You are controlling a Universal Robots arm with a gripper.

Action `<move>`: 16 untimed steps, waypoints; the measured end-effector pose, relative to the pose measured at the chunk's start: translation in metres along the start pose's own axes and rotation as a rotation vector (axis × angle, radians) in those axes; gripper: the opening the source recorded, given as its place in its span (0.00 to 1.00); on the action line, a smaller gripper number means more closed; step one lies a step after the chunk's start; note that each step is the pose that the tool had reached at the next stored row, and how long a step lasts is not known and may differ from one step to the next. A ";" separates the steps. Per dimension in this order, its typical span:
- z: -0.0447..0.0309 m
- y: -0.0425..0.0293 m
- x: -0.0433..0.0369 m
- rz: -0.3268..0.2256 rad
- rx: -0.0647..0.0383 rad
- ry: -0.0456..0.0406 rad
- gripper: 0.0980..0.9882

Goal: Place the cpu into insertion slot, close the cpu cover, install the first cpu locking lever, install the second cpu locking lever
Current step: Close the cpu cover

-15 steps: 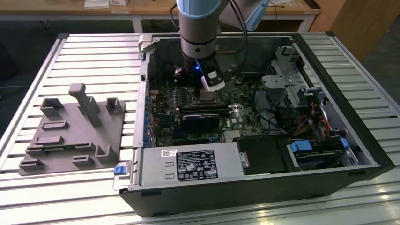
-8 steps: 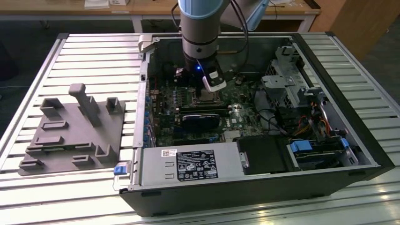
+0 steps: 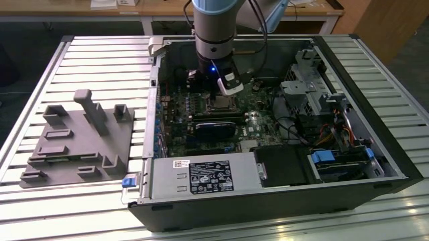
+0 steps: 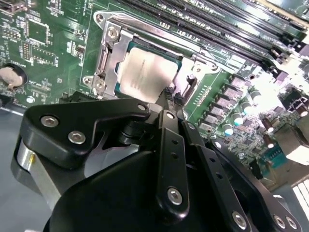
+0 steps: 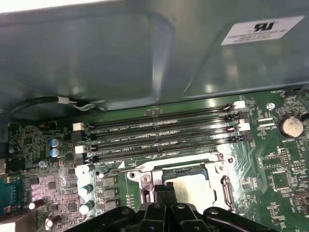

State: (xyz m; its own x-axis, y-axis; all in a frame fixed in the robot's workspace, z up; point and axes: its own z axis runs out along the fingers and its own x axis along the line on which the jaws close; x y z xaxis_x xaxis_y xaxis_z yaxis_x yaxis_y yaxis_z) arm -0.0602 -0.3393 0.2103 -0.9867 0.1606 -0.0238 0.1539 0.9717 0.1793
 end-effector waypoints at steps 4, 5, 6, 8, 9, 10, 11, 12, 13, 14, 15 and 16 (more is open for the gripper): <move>-0.0029 0.0006 -0.0001 -0.001 0.016 -0.0026 0.01; -0.0031 0.0006 -0.0001 -0.002 0.032 -0.0050 0.01; -0.0031 0.0006 -0.0001 -0.003 0.047 -0.0073 0.01; -0.0030 0.0006 -0.0001 -0.003 0.061 -0.0096 0.01; -0.0030 0.0005 -0.0001 -0.004 0.062 -0.0095 0.01; -0.0025 0.0005 -0.0001 -0.004 0.061 -0.0096 0.01; -0.0021 0.0004 -0.0001 -0.006 0.062 -0.0094 0.01; -0.0016 0.0003 0.0000 -0.007 0.062 -0.0092 0.01; -0.0010 0.0002 0.0001 -0.008 0.062 -0.0089 0.01; 0.0000 0.0000 0.0002 -0.010 0.062 -0.0087 0.01; 0.0010 -0.0002 0.0003 -0.012 0.062 -0.0083 0.01; 0.0022 -0.0004 0.0004 -0.014 0.061 -0.0080 0.01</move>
State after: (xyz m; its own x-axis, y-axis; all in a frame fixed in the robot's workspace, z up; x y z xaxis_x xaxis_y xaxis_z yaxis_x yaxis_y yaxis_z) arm -0.0606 -0.3393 0.2081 -0.9884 0.1479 -0.0338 0.1430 0.9826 0.1182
